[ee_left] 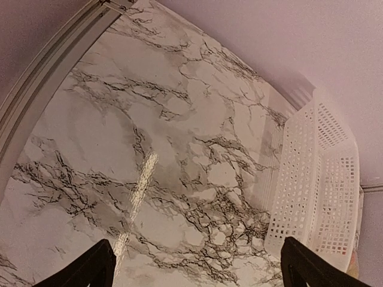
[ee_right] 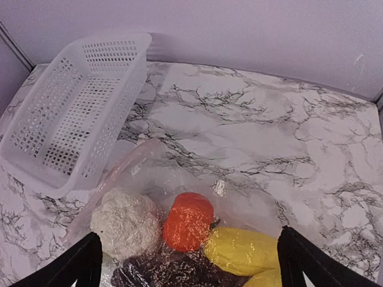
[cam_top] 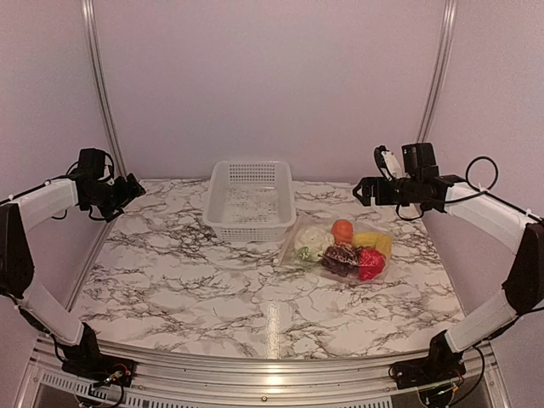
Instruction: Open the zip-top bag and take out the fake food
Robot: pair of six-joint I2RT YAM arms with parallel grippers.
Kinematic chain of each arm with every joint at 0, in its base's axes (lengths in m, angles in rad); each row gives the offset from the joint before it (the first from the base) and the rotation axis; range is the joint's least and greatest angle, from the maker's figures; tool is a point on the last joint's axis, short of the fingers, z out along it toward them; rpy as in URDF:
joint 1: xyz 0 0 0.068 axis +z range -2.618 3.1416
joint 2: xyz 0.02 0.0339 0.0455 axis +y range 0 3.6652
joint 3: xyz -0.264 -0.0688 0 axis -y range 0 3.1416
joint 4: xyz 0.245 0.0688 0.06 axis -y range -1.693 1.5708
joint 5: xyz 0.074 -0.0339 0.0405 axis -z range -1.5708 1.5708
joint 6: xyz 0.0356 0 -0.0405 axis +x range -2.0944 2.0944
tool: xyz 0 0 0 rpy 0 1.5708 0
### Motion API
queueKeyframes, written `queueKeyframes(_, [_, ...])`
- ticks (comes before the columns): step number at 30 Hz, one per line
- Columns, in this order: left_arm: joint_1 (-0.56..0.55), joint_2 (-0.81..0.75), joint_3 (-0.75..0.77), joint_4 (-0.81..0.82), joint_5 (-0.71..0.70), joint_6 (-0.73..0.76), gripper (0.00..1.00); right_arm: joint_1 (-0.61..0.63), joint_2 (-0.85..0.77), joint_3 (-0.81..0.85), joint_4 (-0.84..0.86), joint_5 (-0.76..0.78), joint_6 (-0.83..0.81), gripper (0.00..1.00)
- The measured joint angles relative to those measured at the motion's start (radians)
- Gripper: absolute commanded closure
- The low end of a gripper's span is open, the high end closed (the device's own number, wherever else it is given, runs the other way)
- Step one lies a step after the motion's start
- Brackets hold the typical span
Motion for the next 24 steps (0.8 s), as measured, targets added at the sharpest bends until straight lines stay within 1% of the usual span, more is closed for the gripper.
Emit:
queueKeyframes(5, [0.002, -0.012, -0.005, 0.040, 0.040, -0.008, 0.01, 0.147, 0.000, 0.022, 0.005, 0.085, -0.063, 0.01])
queueKeyframes(9, [0.002, -0.055, -0.042, 0.062, 0.063, -0.022, 0.01, 0.310, 0.000, 0.021, 0.014, 0.187, -0.111, 0.01])
queueKeyframes(11, [0.003, -0.082, -0.063, 0.067, 0.073, -0.028, 0.01, 0.414, 0.000, 0.018, 0.032, 0.259, -0.137, 0.01])
queueKeyframes(13, [0.003, -0.109, -0.084, 0.070, 0.084, -0.031, 0.01, 0.484, 0.008, 0.017, 0.048, 0.317, -0.157, 0.02])
queueKeyframes(15, [0.003, -0.129, -0.100, 0.069, 0.094, -0.032, 0.01, 0.574, 0.028, 0.017, 0.064, 0.360, -0.175, 0.04])
queueKeyframes(17, [0.003, -0.141, -0.109, 0.069, 0.103, -0.032, 0.01, 0.634, 0.065, 0.017, 0.080, 0.400, -0.193, 0.06])
queueKeyframes(19, [0.003, -0.143, -0.114, 0.070, 0.111, -0.033, 0.01, 0.688, 0.127, 0.017, 0.094, 0.441, -0.219, 0.12])
queueKeyframes(22, [0.004, -0.144, -0.117, 0.069, 0.123, -0.035, 0.01, 0.737, 0.217, 0.021, 0.094, 0.480, -0.252, 0.16])
queueKeyframes(24, [0.005, -0.144, -0.117, 0.069, 0.129, -0.035, 0.01, 0.761, 0.276, 0.033, 0.089, 0.508, -0.271, 0.20])
